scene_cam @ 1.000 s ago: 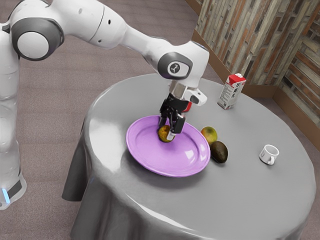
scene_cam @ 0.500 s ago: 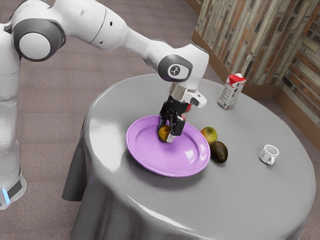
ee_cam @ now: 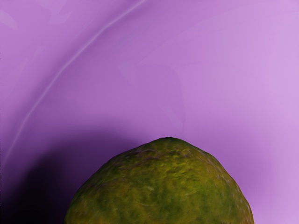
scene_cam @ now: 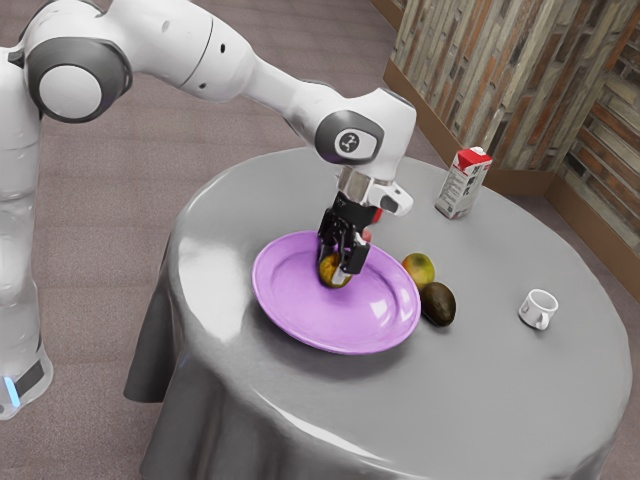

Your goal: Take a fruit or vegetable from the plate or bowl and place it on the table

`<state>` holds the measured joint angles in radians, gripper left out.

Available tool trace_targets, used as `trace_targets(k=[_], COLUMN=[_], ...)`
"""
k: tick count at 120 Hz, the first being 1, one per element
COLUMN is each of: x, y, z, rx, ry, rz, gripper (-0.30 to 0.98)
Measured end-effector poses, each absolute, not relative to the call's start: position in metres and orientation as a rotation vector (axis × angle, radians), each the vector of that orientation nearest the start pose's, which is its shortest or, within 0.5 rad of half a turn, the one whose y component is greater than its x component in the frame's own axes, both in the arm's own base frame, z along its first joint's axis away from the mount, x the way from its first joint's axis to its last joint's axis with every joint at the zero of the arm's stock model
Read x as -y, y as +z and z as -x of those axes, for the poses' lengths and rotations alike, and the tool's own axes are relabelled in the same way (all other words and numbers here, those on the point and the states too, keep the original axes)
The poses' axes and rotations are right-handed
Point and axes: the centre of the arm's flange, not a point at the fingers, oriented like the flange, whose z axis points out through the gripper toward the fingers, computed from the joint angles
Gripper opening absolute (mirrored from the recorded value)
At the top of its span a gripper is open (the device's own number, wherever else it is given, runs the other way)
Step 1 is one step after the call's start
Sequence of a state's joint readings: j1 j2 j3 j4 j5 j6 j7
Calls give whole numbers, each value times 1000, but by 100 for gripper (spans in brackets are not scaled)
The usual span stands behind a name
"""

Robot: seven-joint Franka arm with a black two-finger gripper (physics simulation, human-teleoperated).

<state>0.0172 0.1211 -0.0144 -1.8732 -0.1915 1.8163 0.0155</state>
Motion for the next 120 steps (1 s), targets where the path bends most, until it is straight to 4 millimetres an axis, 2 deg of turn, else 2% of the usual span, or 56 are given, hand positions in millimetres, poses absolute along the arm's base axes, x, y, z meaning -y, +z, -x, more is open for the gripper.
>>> trace_targets(k=[12, 26, 30, 40, 50, 57, 67, 75, 85, 92, 109, 120], x=[14, 18, 18, 15, 8, -9, -38, -46, -34, -35, -59, -78], y=[441, 459, 466, 503, 539, 559, 572, 576, 573, 559, 523, 498], z=[-574, -580, -583, -597, -618, -645, -682, -710, -733, -743, -766, -774], rx=[82, 63, 55, 31, 8, 17, 33, 3, -95, -132, -141, -134], ry=[269, 205, 177, 53, -59, -131, -204, -271, -329, -317, -326, -306], rz=[3310, 3304, 3300, 3279, 3243, 3215, 3182, 3165, 3172, 3177, 3173, 3176], gripper=[34, 31, 31, 30, 31, 32, 32, 31, 32, 32, 31, 31])
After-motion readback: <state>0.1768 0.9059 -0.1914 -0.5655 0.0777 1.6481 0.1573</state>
